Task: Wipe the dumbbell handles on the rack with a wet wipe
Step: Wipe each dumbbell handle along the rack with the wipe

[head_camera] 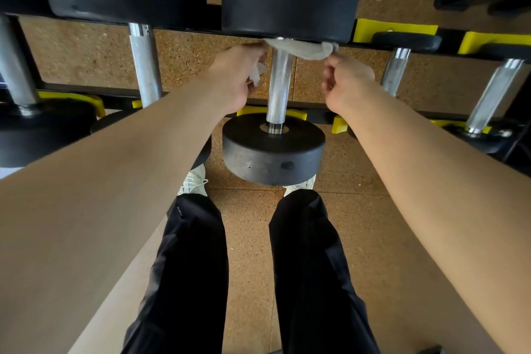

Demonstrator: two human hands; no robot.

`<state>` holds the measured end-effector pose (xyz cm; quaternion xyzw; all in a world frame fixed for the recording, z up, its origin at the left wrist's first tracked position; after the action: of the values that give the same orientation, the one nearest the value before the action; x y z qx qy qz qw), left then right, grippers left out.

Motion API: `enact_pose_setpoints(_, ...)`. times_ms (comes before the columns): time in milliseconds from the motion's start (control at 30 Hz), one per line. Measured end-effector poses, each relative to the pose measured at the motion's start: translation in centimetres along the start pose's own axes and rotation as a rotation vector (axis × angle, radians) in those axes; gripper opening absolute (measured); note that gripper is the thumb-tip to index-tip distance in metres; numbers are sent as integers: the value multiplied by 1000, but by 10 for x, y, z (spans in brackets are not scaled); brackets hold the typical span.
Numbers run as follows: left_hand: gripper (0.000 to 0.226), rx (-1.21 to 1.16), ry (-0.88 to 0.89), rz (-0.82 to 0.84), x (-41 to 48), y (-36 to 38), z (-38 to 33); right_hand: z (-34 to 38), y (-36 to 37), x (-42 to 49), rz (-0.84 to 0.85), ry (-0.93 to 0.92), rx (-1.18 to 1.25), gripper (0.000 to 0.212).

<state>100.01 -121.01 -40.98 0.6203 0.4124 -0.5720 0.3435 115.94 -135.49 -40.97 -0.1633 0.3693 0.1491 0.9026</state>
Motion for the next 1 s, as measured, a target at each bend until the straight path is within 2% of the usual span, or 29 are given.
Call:
enact_pose_setpoints(100, 11, -106, -40, -33, 6, -16, 3, -2, 13, -8, 126, -43, -117, 12)
enact_pose_setpoints(167, 11, -296, -75, -13, 12, -32, 7, -1, 32, -19, 279, -86, -133, 5)
enact_pose_setpoints(200, 12, -380, -72, 30, 14, -36, 8, 0, 34, -23, 295, -107, -119, 5)
enact_pose_setpoints(267, 16, -528, -42, 117, 15, -45, 8, -3, 22, -20, 232, -118, -105, 6)
enact_pose_setpoints(367, 23, -671, 1, 145, 18, -65, 5, -18, -1, -12, 143, -61, -97, 14)
enact_pose_setpoints(533, 25, -564, 12, 165, 18, -59, 6, -32, -1, -6, 158, -18, -98, 21)
enact_pose_setpoints(733, 33, -268, 21, 345, 4, 9, 1, -33, 35, -7, 255, 102, 124, 25)
enact_pose_setpoints(867, 37, -270, 18, 375, 3, 24, -1, -27, 55, -8, 281, 130, 274, 24)
enact_pose_setpoints(1000, 25, -374, 25, 318, 6, 3, 0, -17, 67, -11, 297, 113, 272, 16)
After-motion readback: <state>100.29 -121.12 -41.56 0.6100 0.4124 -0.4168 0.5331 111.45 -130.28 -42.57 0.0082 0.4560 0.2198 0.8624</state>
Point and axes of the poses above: each hand's wrist, its own x-axis towards the middle knuckle, its own y-axis out of the palm, z = x × y, the point moved 10 cm from there along x, towards the middle knuckle, and after that the axes turned 15 degrees about -y, right-handed, at the moved point
